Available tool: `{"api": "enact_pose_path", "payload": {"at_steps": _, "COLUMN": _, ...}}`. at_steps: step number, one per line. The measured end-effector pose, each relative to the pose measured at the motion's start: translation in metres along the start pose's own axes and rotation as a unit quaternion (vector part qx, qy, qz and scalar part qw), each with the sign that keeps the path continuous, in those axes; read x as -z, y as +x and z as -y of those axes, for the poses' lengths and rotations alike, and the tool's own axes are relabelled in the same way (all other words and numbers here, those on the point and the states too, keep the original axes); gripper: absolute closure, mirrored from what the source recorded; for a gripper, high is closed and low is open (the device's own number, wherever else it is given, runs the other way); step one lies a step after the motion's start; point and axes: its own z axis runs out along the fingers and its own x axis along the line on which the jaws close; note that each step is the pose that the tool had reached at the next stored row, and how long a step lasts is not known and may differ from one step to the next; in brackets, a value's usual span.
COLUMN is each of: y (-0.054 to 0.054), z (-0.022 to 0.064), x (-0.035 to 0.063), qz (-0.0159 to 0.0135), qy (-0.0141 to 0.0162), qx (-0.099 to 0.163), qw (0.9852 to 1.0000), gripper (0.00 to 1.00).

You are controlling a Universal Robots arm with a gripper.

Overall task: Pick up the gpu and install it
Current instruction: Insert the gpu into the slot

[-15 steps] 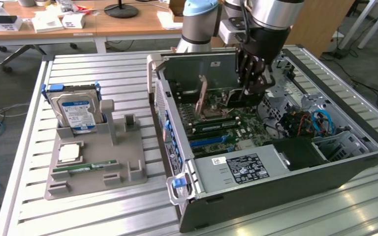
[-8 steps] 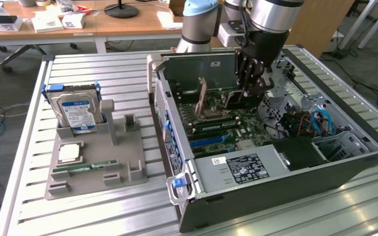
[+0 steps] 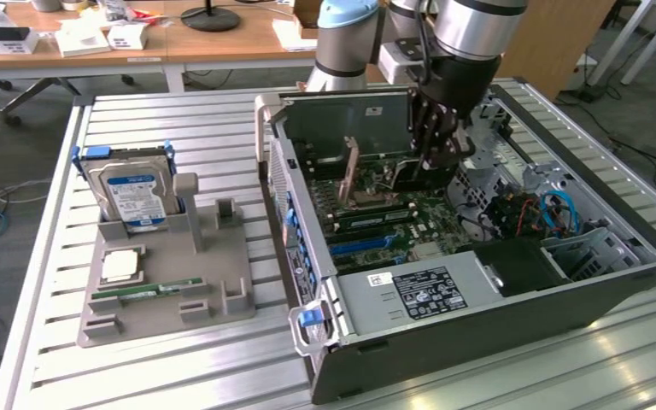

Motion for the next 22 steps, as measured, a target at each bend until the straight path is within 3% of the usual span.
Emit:
{"api": "enact_pose_path", "payload": {"at_steps": 7, "y": 0.008, "z": 0.0002, "x": 0.0001, "qz": 0.0000, "qy": 0.0000, "qx": 0.000, "qw": 1.0000, "gripper": 0.74}}
{"api": "enact_pose_path", "payload": {"at_steps": 13, "y": 0.008, "z": 0.0002, "x": 0.0001, "qz": -0.0001, "qy": 0.0000, "qx": 0.000, "qw": 1.0000, "gripper": 0.74}}
{"api": "enact_pose_path", "payload": {"at_steps": 22, "y": 0.009, "z": 0.0002, "x": -0.0101, "qz": 0.0000, "qy": 0.0000, "qx": 0.000, "qw": 1.0000, "gripper": 0.74}}
